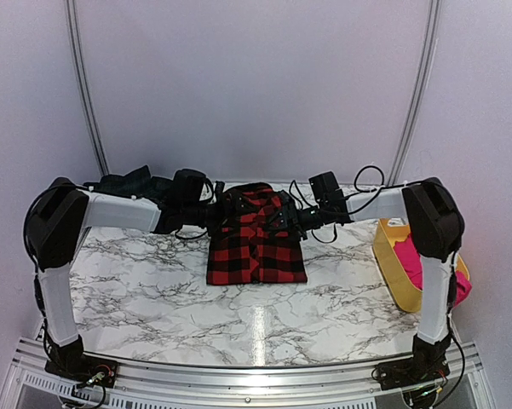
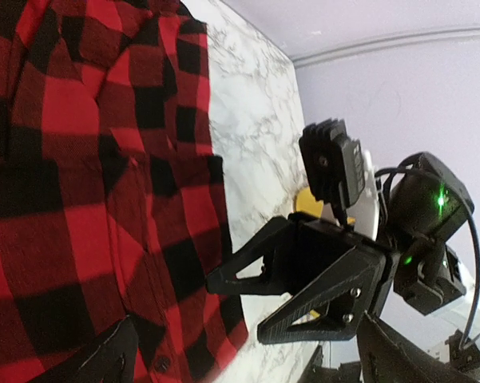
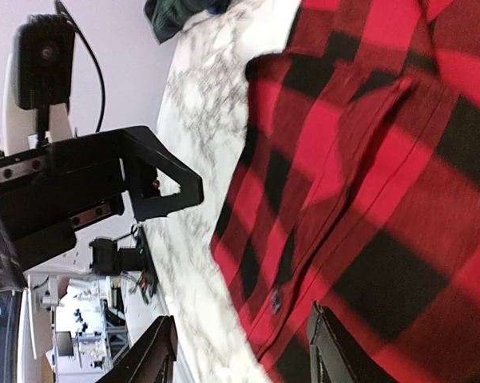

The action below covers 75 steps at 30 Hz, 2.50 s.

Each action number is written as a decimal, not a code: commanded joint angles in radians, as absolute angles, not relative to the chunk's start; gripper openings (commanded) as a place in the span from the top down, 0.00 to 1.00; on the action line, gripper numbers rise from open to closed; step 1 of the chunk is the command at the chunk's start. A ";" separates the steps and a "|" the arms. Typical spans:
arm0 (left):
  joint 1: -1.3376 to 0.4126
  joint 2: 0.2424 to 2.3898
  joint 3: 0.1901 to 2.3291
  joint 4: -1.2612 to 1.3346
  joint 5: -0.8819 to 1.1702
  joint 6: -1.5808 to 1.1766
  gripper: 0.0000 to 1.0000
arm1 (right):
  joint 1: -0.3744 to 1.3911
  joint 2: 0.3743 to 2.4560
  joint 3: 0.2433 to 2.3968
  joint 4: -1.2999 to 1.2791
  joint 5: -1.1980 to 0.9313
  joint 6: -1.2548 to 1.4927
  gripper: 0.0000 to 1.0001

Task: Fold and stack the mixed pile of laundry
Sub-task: Smooth out the 2/3-rectangle-folded T-shirt at the center of the board, then pick up the 2/3-rectangle-folded T-shirt from the center of the board.

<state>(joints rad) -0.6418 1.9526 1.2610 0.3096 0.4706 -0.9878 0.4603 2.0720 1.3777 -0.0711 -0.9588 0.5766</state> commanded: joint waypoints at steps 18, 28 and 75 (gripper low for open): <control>-0.645 1.769 0.891 0.257 0.333 -0.883 0.01 | 0.536 1.996 1.120 -0.010 -0.967 0.575 0.52; -1.006 1.409 0.892 -0.206 -0.227 -0.215 0.01 | 0.516 1.892 1.378 -0.479 -0.797 0.289 0.58; -1.360 1.548 1.204 -0.597 -0.287 0.164 1.00 | 0.712 2.170 1.488 -0.449 -0.900 0.128 0.82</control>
